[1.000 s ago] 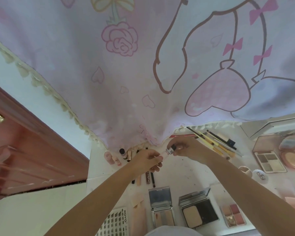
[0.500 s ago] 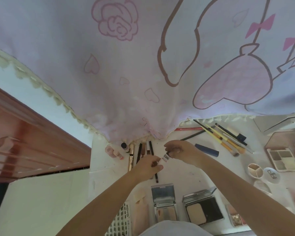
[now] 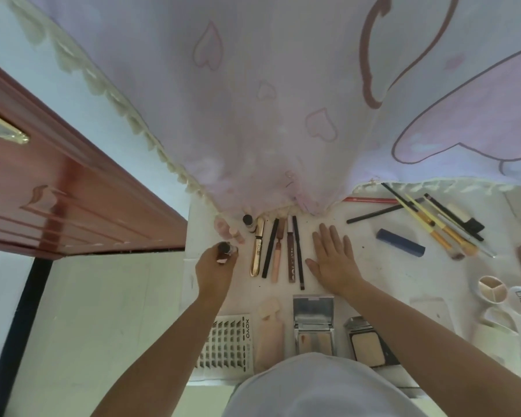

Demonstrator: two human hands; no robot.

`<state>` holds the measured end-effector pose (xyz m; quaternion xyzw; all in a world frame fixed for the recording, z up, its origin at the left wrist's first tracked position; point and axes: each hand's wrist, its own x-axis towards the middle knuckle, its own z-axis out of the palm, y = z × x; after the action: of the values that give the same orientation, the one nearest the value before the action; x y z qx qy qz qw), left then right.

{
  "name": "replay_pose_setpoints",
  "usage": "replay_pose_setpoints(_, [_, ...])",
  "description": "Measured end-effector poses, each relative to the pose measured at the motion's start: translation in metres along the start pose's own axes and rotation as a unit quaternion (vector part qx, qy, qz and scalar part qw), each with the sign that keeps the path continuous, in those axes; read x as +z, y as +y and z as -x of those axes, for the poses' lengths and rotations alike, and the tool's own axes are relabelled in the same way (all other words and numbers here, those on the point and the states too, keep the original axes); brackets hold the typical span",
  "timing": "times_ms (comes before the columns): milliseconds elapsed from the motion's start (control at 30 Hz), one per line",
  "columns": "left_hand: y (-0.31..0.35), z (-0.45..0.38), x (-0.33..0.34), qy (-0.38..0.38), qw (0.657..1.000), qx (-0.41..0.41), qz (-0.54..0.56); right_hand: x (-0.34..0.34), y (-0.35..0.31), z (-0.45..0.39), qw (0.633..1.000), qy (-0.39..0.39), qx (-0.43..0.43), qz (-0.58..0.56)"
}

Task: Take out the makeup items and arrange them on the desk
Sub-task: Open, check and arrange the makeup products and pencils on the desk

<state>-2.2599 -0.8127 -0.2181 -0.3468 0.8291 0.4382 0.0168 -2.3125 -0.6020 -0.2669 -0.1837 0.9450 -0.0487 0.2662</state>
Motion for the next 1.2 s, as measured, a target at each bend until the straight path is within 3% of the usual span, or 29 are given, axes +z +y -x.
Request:
replay_pose_setpoints(233, [-0.011,-0.024,0.006,0.020,0.999,-0.035,-0.034,-0.002,0.000,-0.003,1.000,-0.016,0.003,0.014])
replay_pose_setpoints(667, [-0.012,-0.030,0.014,-0.002,0.995,-0.009,-0.095,-0.003,0.000,-0.004,0.999,-0.032,0.009,0.023])
replay_pose_setpoints(767, [-0.014,-0.020,0.015,0.033,0.998,-0.006,-0.058,-0.015,0.002,0.002,0.999,-0.039,-0.001,-0.021])
replay_pose_setpoints(867, [-0.009,0.006,0.021,0.051,0.998,0.014,-0.032,-0.031,0.016,0.014,0.995,0.021,-0.010,-0.099])
replay_pose_setpoints(1033, [0.012,0.041,0.047,-0.062,0.978,0.179,-0.088,-0.037,0.071,0.037,0.981,0.164,0.062,-0.084])
replay_pose_setpoints(1100, [0.025,0.046,0.062,-0.124,0.951,0.248,-0.136,-0.033,0.092,0.043,0.976,0.176,0.115,-0.051])
replay_pose_setpoints(1200, [0.044,0.048,0.086,-0.227,0.898,0.295,-0.236,-0.038,0.105,0.052,0.971,0.126,0.201,-0.014])
